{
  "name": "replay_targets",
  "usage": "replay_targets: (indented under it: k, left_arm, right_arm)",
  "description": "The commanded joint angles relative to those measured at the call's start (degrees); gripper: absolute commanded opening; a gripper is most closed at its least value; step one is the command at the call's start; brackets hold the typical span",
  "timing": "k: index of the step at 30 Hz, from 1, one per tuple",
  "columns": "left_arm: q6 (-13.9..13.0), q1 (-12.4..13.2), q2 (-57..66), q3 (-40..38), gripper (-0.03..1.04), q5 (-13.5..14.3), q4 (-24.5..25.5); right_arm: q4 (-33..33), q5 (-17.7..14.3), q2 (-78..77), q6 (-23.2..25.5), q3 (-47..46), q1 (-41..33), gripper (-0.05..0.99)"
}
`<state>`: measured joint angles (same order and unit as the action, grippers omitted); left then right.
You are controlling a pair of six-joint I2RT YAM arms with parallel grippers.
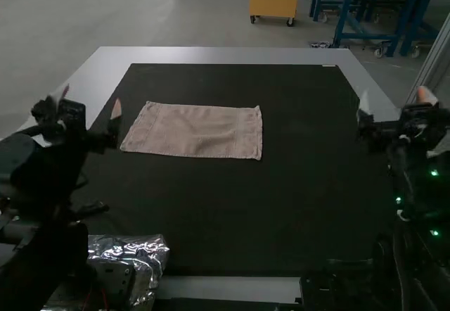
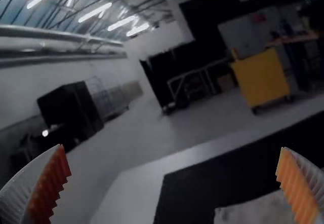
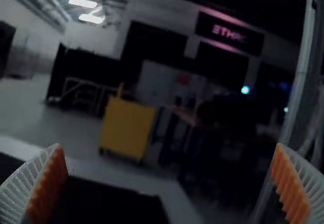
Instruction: Fold the towel.
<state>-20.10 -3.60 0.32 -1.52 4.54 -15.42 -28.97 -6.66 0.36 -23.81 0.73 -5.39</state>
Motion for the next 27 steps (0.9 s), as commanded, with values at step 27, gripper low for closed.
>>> replay_targets:
  k: [27]
  left_arm:
    - [11.75,6.32,47.67,-33.64,0.96,11.55,16.12]
  right_arm:
    - [25.19,12.1,52.55,24.87,38.03,2.4,0.91]
